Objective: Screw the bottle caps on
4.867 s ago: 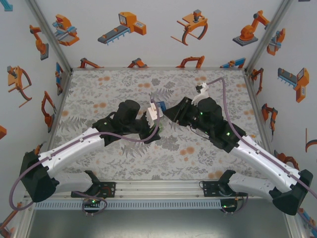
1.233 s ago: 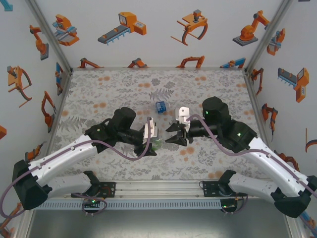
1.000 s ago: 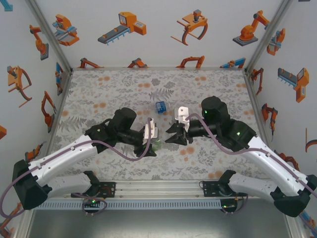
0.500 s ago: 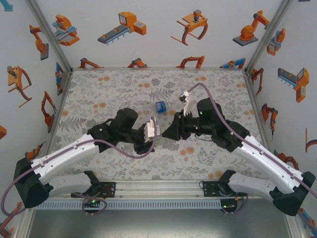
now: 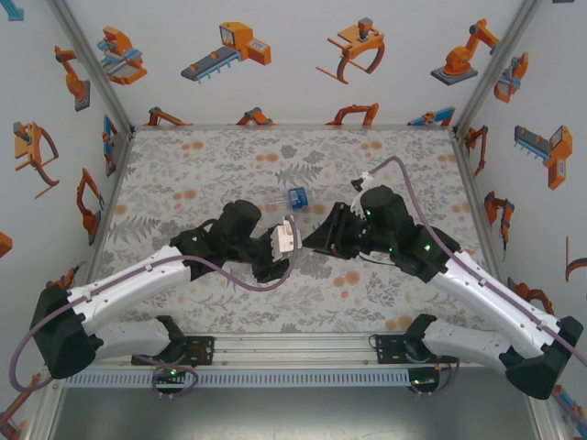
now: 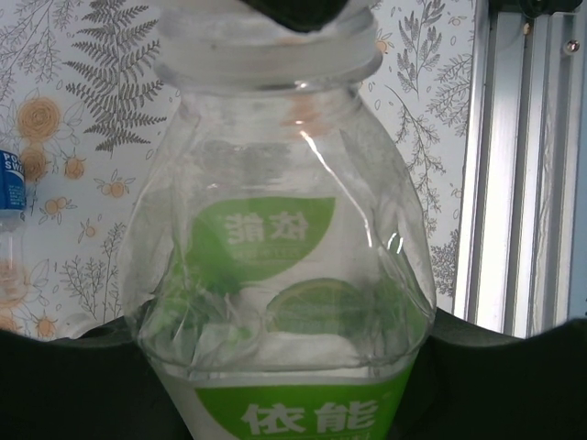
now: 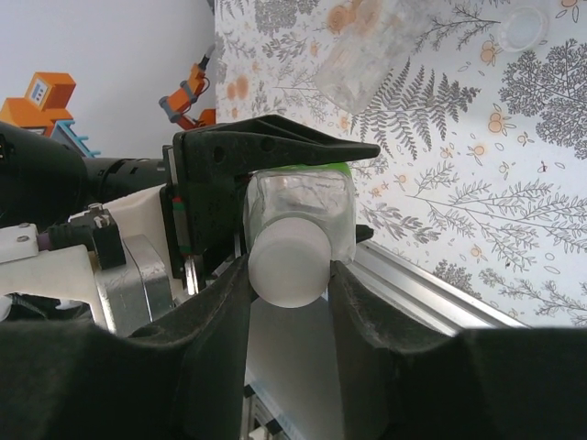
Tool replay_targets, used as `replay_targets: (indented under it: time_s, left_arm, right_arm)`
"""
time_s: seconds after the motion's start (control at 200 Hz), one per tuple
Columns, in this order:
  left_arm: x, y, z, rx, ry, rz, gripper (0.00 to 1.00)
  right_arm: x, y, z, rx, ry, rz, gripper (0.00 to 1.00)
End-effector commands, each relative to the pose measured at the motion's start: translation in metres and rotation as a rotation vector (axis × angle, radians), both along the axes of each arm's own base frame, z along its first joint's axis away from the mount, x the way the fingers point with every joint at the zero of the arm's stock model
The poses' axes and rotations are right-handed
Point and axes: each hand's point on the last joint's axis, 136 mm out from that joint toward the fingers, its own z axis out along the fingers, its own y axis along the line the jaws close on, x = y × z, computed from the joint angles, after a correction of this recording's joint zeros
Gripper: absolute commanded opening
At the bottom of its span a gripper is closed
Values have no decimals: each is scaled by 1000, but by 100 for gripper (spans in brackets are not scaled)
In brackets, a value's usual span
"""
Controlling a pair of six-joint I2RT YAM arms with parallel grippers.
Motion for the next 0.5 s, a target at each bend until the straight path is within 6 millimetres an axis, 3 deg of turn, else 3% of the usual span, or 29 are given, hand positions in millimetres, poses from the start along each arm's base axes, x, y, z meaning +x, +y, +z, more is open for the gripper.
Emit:
replay_targets:
  time_s: [0.0, 0.26, 0.491]
  left_arm:
    - [-5, -15, 31, -125, -43, -65, 0]
    - [-14, -13, 29, -120, -9, -95, 0]
    - [-23, -11, 32, -128, 19, -130, 0]
  right_arm:
    - [-6, -1, 7, -60, -73, 78, 49]
    - [-14, -6, 62, -132, -509, 283, 69]
    - [-43, 0, 81, -159, -862, 559, 67]
